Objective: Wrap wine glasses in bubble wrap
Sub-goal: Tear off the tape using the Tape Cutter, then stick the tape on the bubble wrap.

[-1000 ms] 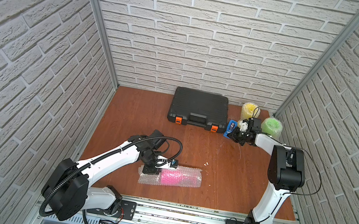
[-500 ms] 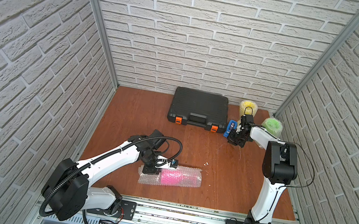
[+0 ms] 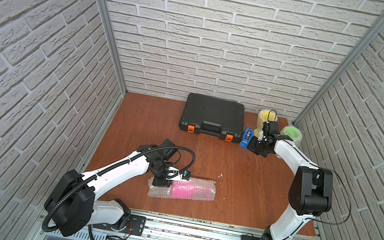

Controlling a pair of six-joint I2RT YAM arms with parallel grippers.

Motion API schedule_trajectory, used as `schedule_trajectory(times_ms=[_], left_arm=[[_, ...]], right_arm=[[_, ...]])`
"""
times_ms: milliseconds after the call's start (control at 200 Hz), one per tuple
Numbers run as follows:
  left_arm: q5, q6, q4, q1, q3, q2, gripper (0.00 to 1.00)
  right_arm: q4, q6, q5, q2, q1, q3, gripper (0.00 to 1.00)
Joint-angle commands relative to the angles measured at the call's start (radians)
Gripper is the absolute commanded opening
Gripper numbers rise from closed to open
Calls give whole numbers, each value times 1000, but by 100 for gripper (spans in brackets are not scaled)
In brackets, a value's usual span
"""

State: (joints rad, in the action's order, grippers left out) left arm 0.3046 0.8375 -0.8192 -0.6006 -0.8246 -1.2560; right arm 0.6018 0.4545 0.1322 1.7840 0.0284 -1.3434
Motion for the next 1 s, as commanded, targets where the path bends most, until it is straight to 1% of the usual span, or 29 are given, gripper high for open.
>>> schedule_trajectory(times_ms=[0,80,250,410,500,635,690,795,905,995], left_arm=[[16,9,-34,5,-7,7,7],[20,9,-28,4,-7,12,7],[30,9,-17,5,-9,12,6],[36,9,-7,11,-12,8,6],[40,8,4,15,-11,8,6],[38,6,18,23,-3,9,6],[32,5,24,25,0,10,6],[31,0,32,24,2,12,6],[36,-3,33,25,2,15,4],[46,-5,35,25,3,20,2]], right_arm=[[-6,-40,34,-75,8,36,3],[-10,-83,94,-152,24,66,3],[70,-141,128,-361,98,108,3],[186,-123,111,-556,206,123,3],[240,-96,127,-653,279,123,3],[353,-50,124,-780,381,59,3],[385,-31,134,-819,423,28,3],[424,9,205,-859,504,-12,3],[411,64,257,-870,615,-12,3],[367,115,257,-850,714,16,3]])
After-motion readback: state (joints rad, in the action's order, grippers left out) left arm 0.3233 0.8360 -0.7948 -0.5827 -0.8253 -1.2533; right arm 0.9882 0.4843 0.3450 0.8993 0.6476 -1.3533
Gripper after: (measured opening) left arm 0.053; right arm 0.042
